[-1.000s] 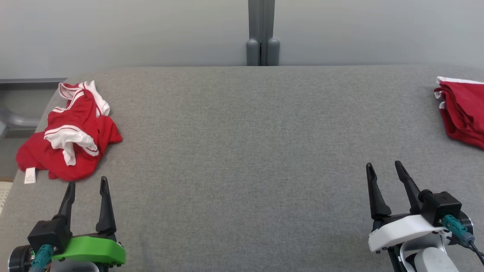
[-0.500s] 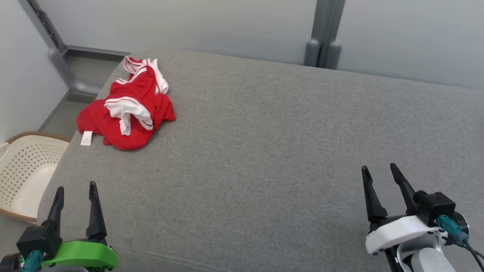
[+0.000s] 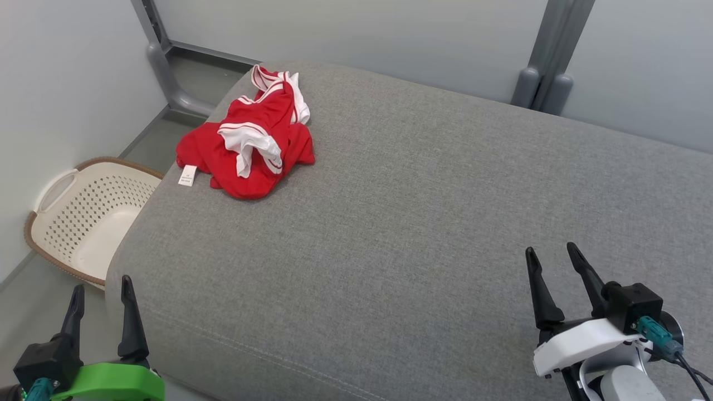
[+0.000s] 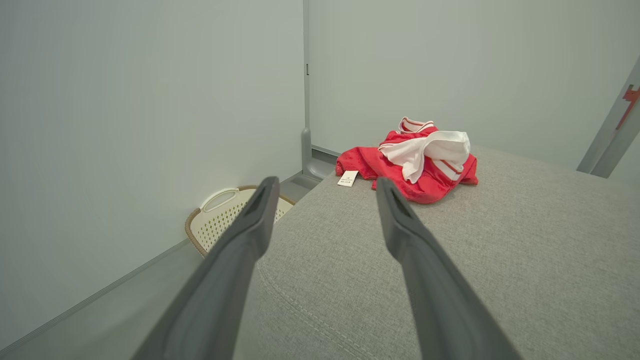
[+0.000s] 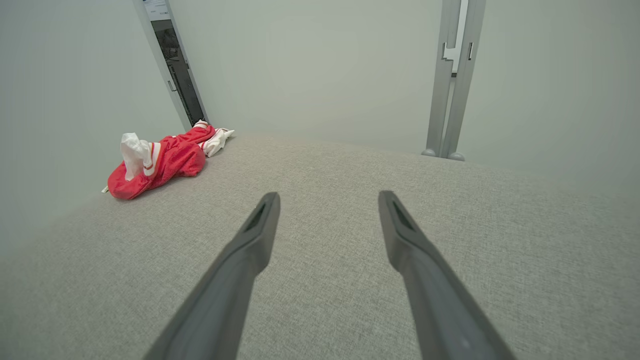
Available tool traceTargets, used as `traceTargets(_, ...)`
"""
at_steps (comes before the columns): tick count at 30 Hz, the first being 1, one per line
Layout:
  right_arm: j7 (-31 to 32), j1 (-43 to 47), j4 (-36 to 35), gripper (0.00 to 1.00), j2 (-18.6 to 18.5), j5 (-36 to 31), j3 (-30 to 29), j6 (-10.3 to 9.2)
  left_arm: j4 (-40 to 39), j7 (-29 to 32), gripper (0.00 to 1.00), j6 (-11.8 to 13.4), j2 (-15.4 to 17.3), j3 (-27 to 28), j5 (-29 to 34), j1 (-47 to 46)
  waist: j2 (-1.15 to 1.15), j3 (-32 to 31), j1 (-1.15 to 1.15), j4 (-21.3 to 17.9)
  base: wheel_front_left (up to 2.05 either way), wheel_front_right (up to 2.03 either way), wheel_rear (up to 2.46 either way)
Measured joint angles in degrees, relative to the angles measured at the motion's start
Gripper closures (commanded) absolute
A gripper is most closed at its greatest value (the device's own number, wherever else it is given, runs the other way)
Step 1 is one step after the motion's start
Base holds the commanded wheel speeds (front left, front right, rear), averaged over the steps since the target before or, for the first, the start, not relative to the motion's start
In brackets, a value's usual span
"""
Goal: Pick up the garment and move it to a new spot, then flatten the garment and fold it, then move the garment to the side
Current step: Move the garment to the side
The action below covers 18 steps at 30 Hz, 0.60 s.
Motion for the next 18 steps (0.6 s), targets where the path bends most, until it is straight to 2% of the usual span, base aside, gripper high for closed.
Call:
traceTargets(12,0.00,-1.16,-0.09,0.00,-0.81,0.19,0.01,0.00,0.24,-0.11,0.00,0.56,0.16,0.68,-0.93,-0.38,0.00,0.63,0.00,-2.52,0.00,0.00,0.00)
traceTargets(18,0.41,-3.00,-1.56,0.00,-2.69,-0.65,-1.59,0.00,0.55,-0.13,0.00,-0.21,2.03,1.41,-1.35,-7.51,0.00,3.21,0.00,-5.35,0.00,0.00,0.00)
